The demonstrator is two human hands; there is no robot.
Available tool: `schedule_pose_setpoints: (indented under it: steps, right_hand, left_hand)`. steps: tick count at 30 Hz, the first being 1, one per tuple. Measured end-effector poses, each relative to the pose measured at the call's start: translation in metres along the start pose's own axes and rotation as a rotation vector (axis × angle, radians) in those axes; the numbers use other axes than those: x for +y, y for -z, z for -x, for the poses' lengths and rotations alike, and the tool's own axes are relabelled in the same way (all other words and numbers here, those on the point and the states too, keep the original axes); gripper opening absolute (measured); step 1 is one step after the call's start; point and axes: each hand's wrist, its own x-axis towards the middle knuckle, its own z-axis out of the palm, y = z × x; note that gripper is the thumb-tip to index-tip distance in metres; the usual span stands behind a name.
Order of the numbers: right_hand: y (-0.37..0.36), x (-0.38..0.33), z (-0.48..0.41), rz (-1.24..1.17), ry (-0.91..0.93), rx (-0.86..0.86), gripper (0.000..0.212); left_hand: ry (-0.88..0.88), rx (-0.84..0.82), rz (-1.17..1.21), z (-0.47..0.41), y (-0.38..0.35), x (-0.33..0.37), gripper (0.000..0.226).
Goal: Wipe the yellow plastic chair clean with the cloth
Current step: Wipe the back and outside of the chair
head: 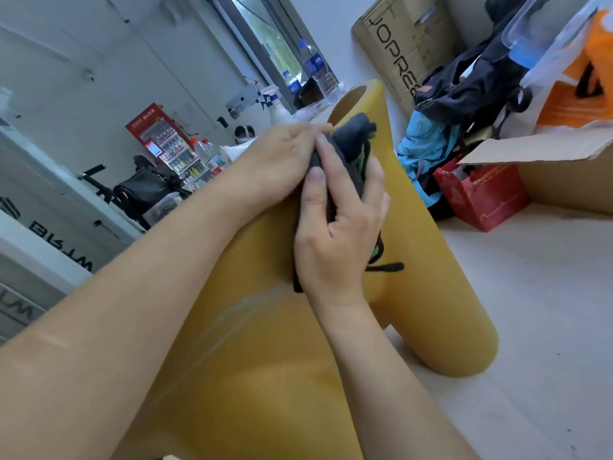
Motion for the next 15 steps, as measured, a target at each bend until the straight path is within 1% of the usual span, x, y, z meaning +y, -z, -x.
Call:
schedule_pose_setpoints:
  steps: [1,2,3,4,5,7,8,9,10,11,13,14,15]
  right_hand:
    - [-0.002,0.001,-0.002,0.015,0.106,-0.017,0.032]
    - [-0.002,0.011,-0.001,0.024,0.159,-0.015,0.031]
    - [0.001,0.029,0.003,0.028,0.145,0.005,0.031]
    - [0.004,0.051,0.008,0.037,0.073,0.043,0.031]
    - [0.009,0.07,0.011,0.035,-0.044,0.088,0.032]
    - [0.015,0.086,0.012,0.006,-0.355,0.175,0.033]
    - [0.013,0.083,0.01,0.004,-0.476,0.184,0.032]
    - [0.007,0.07,0.007,0.013,-0.497,0.168,0.031]
    - [0.0,0.05,0.004,0.014,-0.417,0.145,0.03]
    - [-0.005,0.027,0.002,0.017,-0.272,0.135,0.029]
    - [-0.012,-0.004,0.0,0.019,0.005,0.112,0.028]
    - [-0.012,-0.005,-0.001,0.005,0.1,0.08,0.028]
    - [-0.011,0.005,-0.002,-0.017,0.156,0.052,0.027]
  left_hand:
    - [0.007,0.017,0.051,0.001,-0.001,-0.001,0.033]
    - [0.01,0.026,0.044,0.002,-0.001,-0.002,0.034]
    - [0.013,0.028,-0.017,0.003,-0.002,-0.001,0.036]
    - [0.023,0.027,-0.096,0.005,-0.002,-0.001,0.039]
    - [0.03,0.022,-0.15,0.006,-0.002,-0.001,0.04]
    - [0.017,0.008,-0.179,0.006,-0.003,0.001,0.039]
    - [0.011,0.009,-0.177,0.006,-0.003,0.001,0.039]
    - [0.013,0.011,-0.177,0.004,-0.003,0.0,0.038]
    - [0.015,0.02,-0.164,0.004,-0.003,0.001,0.037]
    - [0.011,0.038,-0.099,0.004,-0.002,-0.001,0.035]
    - [0.02,0.061,0.142,0.004,-0.001,-0.002,0.034]
    - [0.037,0.071,0.226,0.005,0.001,-0.002,0.035]
    - [0.05,0.072,0.235,0.007,0.002,-0.002,0.036]
